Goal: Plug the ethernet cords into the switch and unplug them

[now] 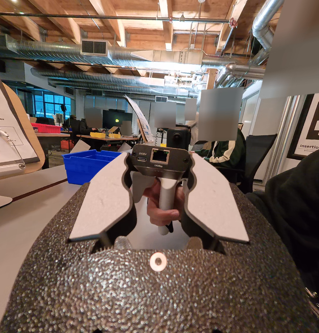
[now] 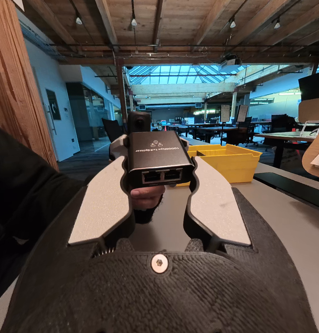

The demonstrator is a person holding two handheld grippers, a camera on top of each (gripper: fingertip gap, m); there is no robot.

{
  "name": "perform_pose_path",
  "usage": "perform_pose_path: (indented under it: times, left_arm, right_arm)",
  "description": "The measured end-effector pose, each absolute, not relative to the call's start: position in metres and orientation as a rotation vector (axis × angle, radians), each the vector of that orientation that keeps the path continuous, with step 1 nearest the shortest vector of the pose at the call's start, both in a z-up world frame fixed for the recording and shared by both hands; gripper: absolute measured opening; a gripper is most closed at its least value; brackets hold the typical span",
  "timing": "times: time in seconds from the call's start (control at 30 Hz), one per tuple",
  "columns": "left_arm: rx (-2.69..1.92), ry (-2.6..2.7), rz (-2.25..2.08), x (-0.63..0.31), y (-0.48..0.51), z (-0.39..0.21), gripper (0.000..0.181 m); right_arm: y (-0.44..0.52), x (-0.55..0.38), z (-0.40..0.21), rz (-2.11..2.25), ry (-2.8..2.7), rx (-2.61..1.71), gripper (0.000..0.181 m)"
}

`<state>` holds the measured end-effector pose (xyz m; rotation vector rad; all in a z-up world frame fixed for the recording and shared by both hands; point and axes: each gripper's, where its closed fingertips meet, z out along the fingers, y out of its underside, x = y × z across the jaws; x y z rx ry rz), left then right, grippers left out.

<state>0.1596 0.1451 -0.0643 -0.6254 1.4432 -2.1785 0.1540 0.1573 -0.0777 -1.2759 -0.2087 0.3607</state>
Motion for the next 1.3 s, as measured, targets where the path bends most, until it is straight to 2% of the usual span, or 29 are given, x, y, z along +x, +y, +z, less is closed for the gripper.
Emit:
perform_pose_path:
  times: [0.23, 0.37, 0.47, 0.6, 0.73, 0.8, 1.03, 1.3]
  left_arm:
    - [-0.785, 1.452, -2.16, 0.168, 0.158, -0.071, 0.059]
    - [-0.92, 1.509, -2.126, 0.175, 0.165, -0.083, 0.071]
    - [-0.996, 1.551, -2.199, 0.176, 0.159, -0.089, 0.073]
    - [-1.157, 1.579, -2.308, 0.177, 0.159, -0.098, 0.05]
    - [-1.298, 1.649, -2.507, 0.171, 0.153, -0.105, 0.044]
    - [-1.321, 1.654, -2.602, 0.167, 0.149, -0.103, 0.032]
    - [-1.455, 1.617, -2.78, 0.166, 0.144, -0.104, 0.026]
    - [-1.495, 1.669, -2.777, 0.164, 0.139, -0.106, 0.025]
  right_arm:
    - [0.161, 0.168, -0.079, 0.296, -0.152, -1.343, 0.066]
    - [0.157, 0.186, -0.084, 0.195, -0.121, -1.382, 0.066]
    - [0.157, 0.19, -0.091, 0.107, -0.146, -1.421, 0.066]
    - [0.162, 0.185, -0.102, -0.027, -0.236, -1.478, 0.066]
    - [0.162, 0.182, -0.105, -0.098, -0.309, -1.47, 0.066]
    - [0.162, 0.181, -0.107, -0.141, -0.343, -1.462, 0.066]
    - [0.155, 0.181, -0.099, -0.222, -0.409, -1.377, 0.066]
    - [0.15, 0.177, -0.099, -0.236, -0.446, -1.369, 0.066]
